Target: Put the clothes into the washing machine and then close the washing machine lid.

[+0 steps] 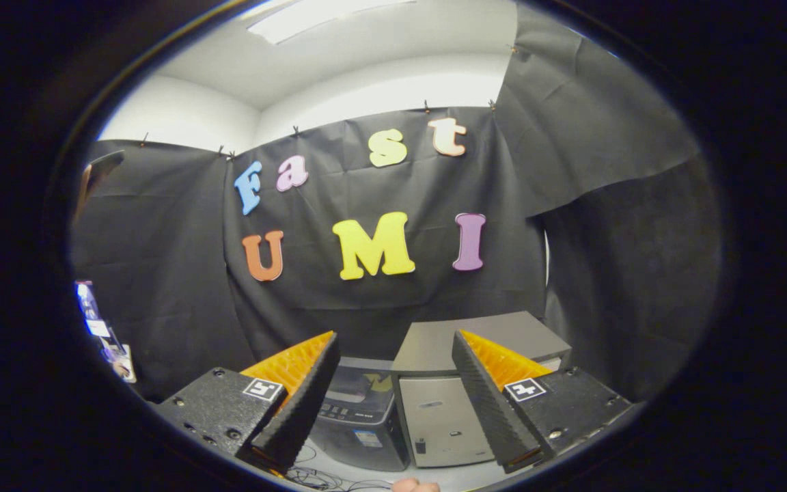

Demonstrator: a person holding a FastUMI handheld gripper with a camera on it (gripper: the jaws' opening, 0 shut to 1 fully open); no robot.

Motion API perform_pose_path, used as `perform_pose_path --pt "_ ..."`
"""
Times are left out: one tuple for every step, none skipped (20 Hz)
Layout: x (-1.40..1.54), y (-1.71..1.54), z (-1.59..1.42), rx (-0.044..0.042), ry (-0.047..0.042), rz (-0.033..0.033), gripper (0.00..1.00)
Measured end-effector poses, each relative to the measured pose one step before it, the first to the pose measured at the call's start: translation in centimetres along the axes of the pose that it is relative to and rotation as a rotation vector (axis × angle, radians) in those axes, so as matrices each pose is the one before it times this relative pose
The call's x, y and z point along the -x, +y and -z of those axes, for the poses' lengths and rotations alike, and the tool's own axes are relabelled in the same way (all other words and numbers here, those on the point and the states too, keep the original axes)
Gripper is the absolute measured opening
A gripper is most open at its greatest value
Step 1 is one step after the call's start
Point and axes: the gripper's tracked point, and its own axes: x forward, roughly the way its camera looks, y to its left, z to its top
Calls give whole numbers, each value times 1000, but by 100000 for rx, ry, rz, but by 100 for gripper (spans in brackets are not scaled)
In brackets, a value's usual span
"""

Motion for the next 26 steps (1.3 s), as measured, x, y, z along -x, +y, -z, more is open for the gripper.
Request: perform_pose_path --pt "287 160 328 729 473 46 100" --pt "147 34 241 1203 900 433 100" --pt "242 -73 178 1283 420 410 100" --pt "98 -84 -28 975 -257 701 100" --pt "-36 -29 -44 756 88 591 100" --pt "104 66 -18 261 -228 426 100" --pt "41 17 -106 -210 -359 190 100" --pt "49 -66 -4 -343 183 222 100" --pt "113 -78 106 -444 122 190 100" --pt "-106 -19 -74 -343 42 131 100" --pt "-27 -253 -18 -207 -87 499 100" --pt "-120 -99 -63 -47 -47 294 100" --pt "-48 -188 -37 13 -103 580 100" --pt "-36 -108 -223 40 -343 259 100" --pt "-86 18 -136 203 -120 225 100" --pt "-40 -84 -8 83 -214 175 100" --pt "-28 -131 -13 169 38 87 100" --pt "-113 -111 123 266 456 381 100" --pt "-84 -78 98 109 123 221 100" --pt "-169 -75 29 256 -96 447 100" --pt "33 -221 131 196 175 647 100" --pt "74 -134 208 -58 425 476 100" --pt "60 -53 74 -364 6 306 100" --pt "-33 22 -14 -515 -157 76 100" --pt "-1 110 43 -201 284 150 100" --pt "-20 -13 90 80 208 -30 100"
